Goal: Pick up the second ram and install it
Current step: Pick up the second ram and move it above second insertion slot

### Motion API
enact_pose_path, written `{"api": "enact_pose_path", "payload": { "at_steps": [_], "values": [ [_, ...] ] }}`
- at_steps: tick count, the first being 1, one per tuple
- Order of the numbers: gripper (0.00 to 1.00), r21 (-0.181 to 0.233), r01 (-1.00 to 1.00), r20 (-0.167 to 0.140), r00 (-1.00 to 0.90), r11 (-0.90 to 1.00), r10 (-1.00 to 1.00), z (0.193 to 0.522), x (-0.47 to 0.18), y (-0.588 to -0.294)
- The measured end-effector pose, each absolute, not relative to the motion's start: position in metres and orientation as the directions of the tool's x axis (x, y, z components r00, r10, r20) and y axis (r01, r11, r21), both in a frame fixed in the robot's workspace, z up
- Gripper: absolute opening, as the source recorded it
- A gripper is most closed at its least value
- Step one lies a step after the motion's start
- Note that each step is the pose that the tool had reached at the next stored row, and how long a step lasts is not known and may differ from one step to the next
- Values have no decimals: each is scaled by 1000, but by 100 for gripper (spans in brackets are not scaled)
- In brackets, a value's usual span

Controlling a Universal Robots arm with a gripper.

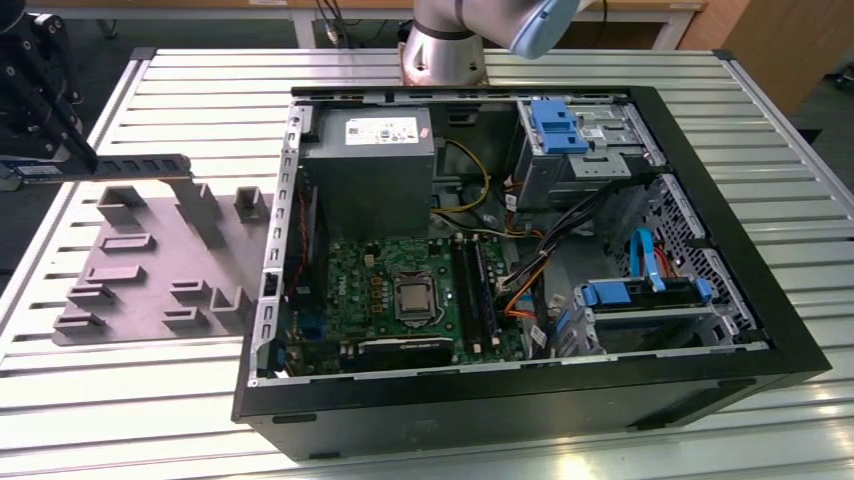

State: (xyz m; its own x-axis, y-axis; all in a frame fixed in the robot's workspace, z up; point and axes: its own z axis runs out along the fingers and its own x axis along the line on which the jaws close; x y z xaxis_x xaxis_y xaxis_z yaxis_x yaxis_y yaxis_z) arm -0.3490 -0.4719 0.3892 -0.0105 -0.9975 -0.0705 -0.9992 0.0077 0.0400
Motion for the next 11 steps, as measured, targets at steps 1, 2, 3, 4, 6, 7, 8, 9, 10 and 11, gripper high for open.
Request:
{"api": "enact_pose_path", "payload": {
  "at_steps": [1, 2, 3, 4, 6, 7, 8, 9, 10, 11],
  "values": [
    [14, 40, -999, -71, -11, 8, -997, 389, -348, -472],
    [14, 40, -999, -70, -11, 8, -997, 389, -348, -472],
    [14, 40, -999, -70, -11, 8, -997, 389, -347, -472],
    [14, 40, -999, -71, -11, 8, -997, 389, -346, -472],
    [14, 40, -999, -70, -11, 8, -997, 389, -345, -472],
    [14, 40, -999, -70, -11, 8, -997, 389, -345, -472],
    [14, 40, -999, -70, -11, 8, -997, 389, -344, -472],
    [14, 40, -999, -70, -11, 8, -997, 389, -343, -472],
    [14, 40, -999, -70, -10, 8, -997, 389, -343, -472],
    [14, 40, -999, -70, -11, 8, -997, 389, -342, -472]
  ]
}}
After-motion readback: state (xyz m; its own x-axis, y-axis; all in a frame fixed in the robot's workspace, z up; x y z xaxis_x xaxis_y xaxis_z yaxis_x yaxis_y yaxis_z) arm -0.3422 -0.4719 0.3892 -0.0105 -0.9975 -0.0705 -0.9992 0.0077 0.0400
